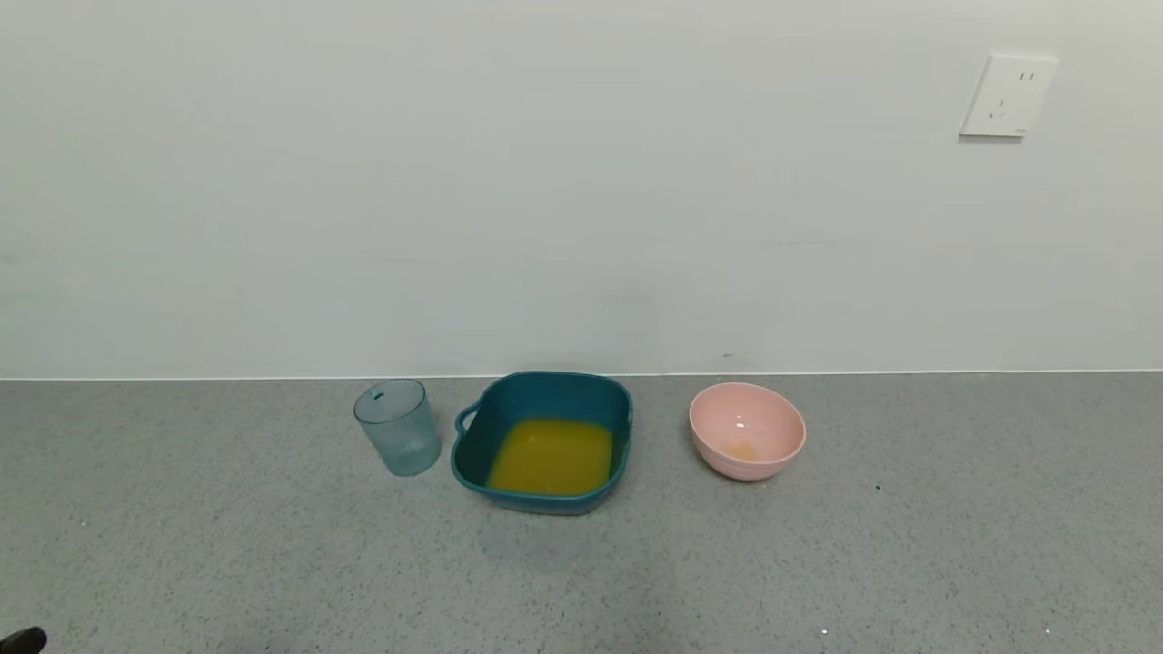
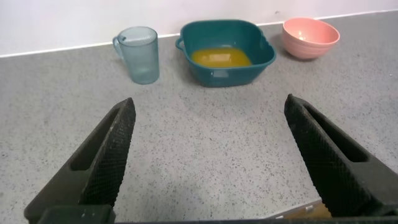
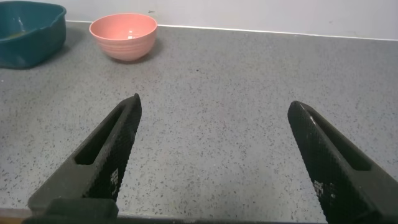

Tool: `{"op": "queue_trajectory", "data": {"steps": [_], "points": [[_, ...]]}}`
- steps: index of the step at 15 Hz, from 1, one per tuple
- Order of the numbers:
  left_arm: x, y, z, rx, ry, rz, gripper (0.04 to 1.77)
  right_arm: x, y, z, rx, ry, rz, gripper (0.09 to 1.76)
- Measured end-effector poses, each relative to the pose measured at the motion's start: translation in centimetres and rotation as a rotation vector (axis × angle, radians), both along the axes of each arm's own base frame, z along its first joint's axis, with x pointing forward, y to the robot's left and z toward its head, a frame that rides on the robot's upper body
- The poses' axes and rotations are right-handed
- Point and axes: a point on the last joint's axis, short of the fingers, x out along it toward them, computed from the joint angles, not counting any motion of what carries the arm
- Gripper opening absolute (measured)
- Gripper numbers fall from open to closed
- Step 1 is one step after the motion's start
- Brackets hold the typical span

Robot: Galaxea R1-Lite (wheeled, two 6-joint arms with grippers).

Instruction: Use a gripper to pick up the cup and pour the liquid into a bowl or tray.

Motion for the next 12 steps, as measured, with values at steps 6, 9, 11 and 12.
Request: {"op": "queue_trajectory", "data": {"steps": [6, 9, 11, 12], "points": [[-3.4, 0.0, -3.5, 0.016, -0.105, -0.017, 1.72, 0.0, 0.0, 0.0, 0.0, 0.0, 0.0, 1.71], [-3.7, 0.1, -4.4, 0.033, -0.146, 0.013, 1.72, 0.0, 0.0, 0.0, 0.0, 0.0, 0.0, 1.71], [-3.5, 0.1, -5.2, 0.092, -0.146, 0.03, 1.72, 0.0, 0.0, 0.0, 0.0, 0.0, 0.0, 1.71], [-3.4, 0.1, -5.7, 0.109, -0.134, 0.046, 1.72, 0.0, 0.0, 0.0, 0.0, 0.0, 0.0, 1.71]]}}
